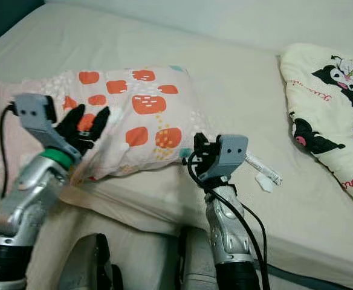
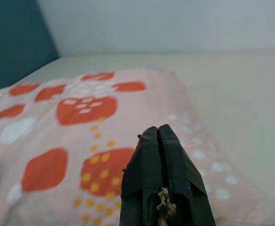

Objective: Clean up the room

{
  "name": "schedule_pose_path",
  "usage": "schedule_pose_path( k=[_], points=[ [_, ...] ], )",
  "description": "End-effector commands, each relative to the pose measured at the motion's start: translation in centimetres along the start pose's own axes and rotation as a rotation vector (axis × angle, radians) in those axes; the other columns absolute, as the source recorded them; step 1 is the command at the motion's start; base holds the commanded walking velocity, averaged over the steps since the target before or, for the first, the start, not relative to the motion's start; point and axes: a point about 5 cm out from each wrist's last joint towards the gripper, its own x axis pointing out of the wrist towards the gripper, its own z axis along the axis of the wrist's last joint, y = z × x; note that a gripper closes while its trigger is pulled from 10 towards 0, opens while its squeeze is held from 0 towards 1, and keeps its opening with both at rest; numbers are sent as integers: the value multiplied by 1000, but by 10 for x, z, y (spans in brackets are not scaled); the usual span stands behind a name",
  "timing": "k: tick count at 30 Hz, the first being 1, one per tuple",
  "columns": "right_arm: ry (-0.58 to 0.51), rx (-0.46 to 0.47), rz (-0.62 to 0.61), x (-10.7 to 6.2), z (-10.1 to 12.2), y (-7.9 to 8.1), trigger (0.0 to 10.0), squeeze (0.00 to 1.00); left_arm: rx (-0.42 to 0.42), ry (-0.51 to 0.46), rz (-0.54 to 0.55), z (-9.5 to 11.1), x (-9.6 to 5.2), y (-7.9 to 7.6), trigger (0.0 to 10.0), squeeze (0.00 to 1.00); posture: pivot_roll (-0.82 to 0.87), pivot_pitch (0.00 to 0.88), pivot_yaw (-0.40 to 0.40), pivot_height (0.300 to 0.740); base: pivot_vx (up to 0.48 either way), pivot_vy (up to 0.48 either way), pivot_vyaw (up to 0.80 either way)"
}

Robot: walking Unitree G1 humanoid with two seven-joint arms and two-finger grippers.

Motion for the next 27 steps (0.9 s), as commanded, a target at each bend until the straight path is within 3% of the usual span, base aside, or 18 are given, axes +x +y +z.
schedule_pose_path(
  k=[1, 27],
  points=[
    [-16, -6, -14, 0, 3, -3, 10000, 0, 24, 25, 35, -7, 1, 1, 10000, 0, -43, 98, 17, 631, 0, 0, 0],
    [32, -30, -29, -5, -6, -12, 10000, 0, 94, 101, 93, -24, 7, 4, 10000, 0, -51, 78, 15, 736, 0, 0, 0]
  ],
)
